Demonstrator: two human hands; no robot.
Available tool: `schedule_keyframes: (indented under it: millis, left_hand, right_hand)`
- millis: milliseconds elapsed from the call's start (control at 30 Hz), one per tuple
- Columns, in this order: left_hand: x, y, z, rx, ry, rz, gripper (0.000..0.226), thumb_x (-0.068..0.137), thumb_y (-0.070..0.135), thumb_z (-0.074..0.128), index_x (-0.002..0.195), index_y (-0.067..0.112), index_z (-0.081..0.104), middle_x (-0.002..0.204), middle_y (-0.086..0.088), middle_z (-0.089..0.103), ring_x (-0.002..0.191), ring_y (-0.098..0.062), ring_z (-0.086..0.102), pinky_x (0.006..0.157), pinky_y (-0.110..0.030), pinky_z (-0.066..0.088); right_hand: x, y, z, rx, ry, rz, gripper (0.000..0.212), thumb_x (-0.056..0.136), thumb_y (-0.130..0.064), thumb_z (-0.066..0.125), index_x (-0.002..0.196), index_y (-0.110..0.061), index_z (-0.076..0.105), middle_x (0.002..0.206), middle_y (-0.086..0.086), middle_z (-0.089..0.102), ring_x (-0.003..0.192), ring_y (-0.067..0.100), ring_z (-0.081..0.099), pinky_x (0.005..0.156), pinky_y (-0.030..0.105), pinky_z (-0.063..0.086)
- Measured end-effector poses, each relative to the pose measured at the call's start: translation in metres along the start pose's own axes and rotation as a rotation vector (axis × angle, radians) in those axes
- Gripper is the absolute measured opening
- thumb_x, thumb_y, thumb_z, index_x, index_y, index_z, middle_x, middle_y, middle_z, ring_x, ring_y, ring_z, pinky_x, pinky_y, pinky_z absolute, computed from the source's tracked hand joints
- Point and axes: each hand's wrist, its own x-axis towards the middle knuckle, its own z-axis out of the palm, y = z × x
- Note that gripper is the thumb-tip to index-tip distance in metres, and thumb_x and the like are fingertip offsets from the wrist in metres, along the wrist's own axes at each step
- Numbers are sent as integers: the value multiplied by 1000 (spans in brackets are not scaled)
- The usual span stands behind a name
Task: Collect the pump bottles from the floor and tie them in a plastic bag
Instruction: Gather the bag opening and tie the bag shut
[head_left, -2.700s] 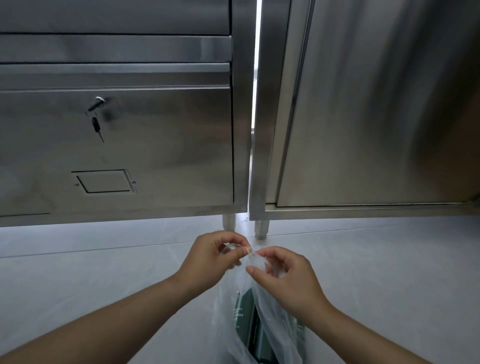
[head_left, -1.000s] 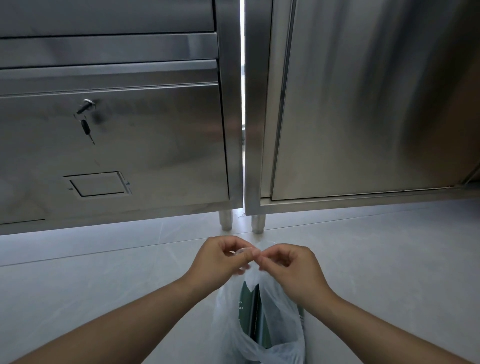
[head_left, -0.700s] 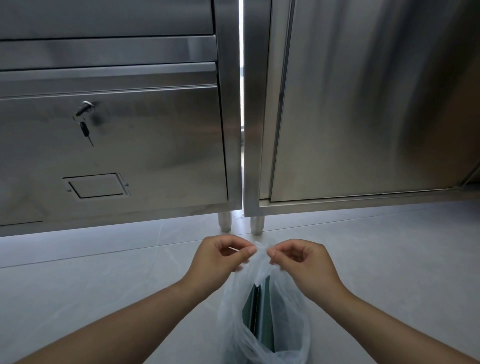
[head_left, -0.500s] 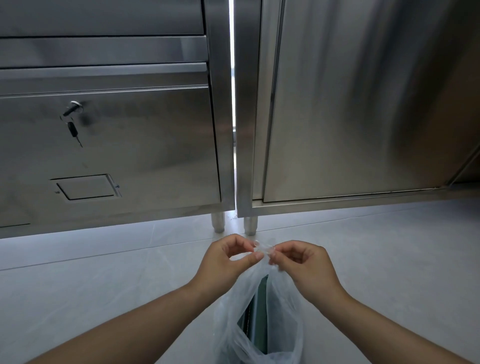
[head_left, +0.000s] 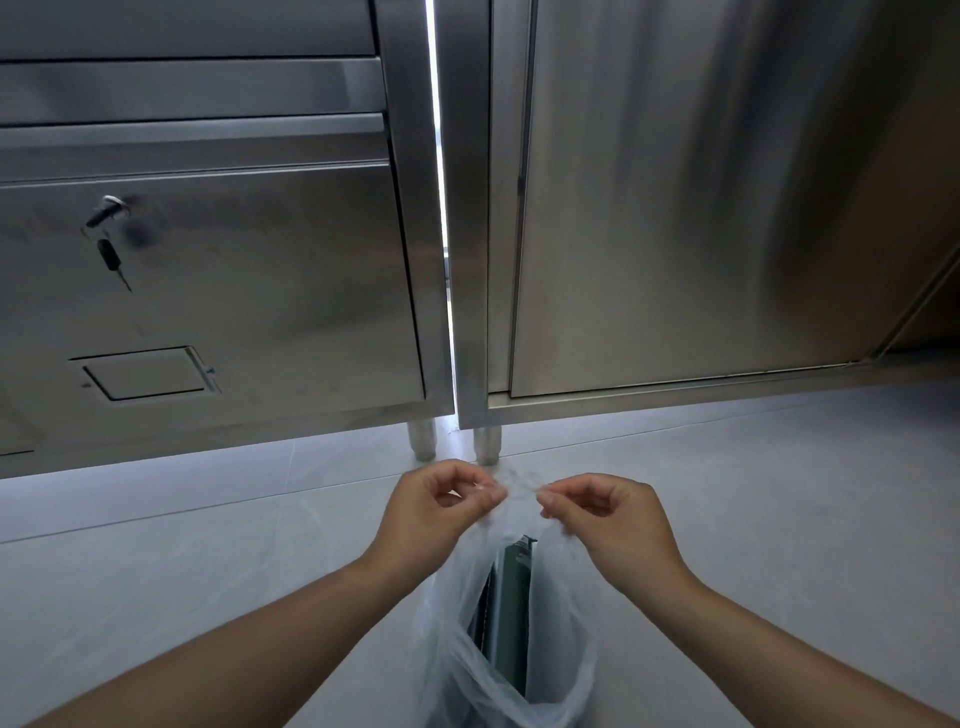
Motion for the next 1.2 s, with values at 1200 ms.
schedule_keyframes:
  millis: [1200]
  left_hand:
    - [-16, 8, -1, 194, -94, 194, 20, 70, 44, 70, 90, 43, 74, 85, 26, 73, 81, 2, 70, 76, -11, 53]
  right_hand:
    - [1, -1, 22, -59, -37, -2, 8, 83, -34, 66, 76, -30, 67, 57, 3, 68, 53, 19, 56, 52, 29, 47]
